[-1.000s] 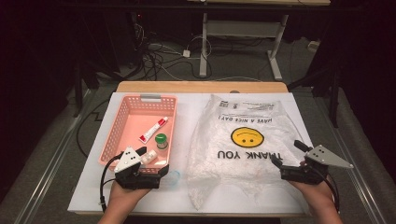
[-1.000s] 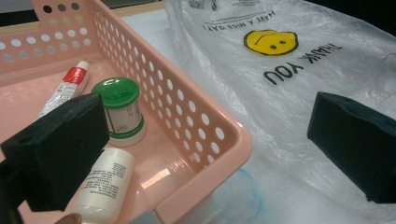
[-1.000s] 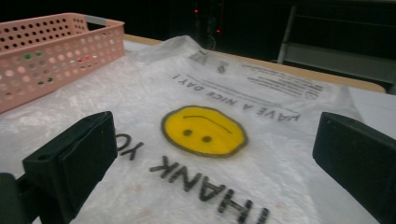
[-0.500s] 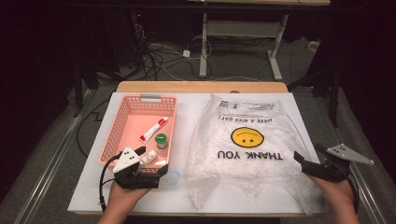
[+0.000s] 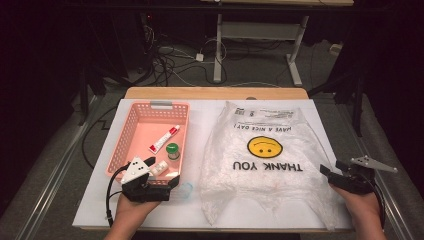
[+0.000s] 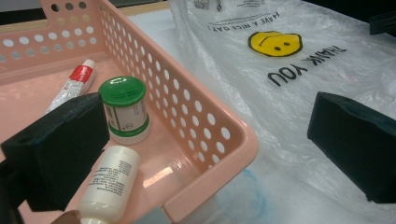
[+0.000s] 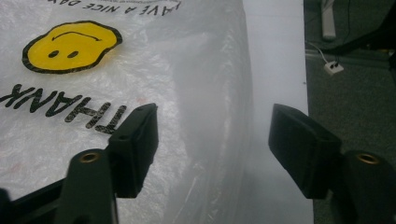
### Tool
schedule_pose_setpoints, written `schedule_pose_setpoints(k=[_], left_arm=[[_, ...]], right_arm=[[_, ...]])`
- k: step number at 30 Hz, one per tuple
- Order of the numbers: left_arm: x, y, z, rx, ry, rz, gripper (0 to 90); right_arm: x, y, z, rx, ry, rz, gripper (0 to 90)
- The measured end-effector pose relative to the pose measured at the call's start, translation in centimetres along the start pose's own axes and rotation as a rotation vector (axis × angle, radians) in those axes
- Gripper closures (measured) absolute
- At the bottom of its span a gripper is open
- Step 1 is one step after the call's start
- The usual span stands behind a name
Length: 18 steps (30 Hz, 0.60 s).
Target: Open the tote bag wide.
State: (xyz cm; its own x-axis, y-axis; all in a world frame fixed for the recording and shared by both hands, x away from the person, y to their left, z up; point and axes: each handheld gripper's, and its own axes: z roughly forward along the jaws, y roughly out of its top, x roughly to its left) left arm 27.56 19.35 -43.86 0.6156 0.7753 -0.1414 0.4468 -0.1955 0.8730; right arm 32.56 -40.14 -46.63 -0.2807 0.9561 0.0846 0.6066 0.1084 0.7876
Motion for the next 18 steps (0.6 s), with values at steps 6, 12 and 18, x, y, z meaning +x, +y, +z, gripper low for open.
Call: schedule_pose_setpoints(k=[6, 12, 18], left_arm=[[-0.1, 0.0, 0.2, 0.013, -0.006, 0.001, 0.0], [-0.1, 0.0, 0.0, 0.007, -0.003, -0.001, 0.0], [-0.1, 0.1, -0.1, 0.023, -0.018, -0.009, 0.0]], right_arm=[[-0.1, -0.3, 0.4, 0.043, 0.037, -0.002, 79.8], [1.2, -0.6, -0.5, 0.041, 0.06, -0.044, 90.0], [4.0, -1.7, -2.1, 0.03, 0.098, -0.074, 89.5]])
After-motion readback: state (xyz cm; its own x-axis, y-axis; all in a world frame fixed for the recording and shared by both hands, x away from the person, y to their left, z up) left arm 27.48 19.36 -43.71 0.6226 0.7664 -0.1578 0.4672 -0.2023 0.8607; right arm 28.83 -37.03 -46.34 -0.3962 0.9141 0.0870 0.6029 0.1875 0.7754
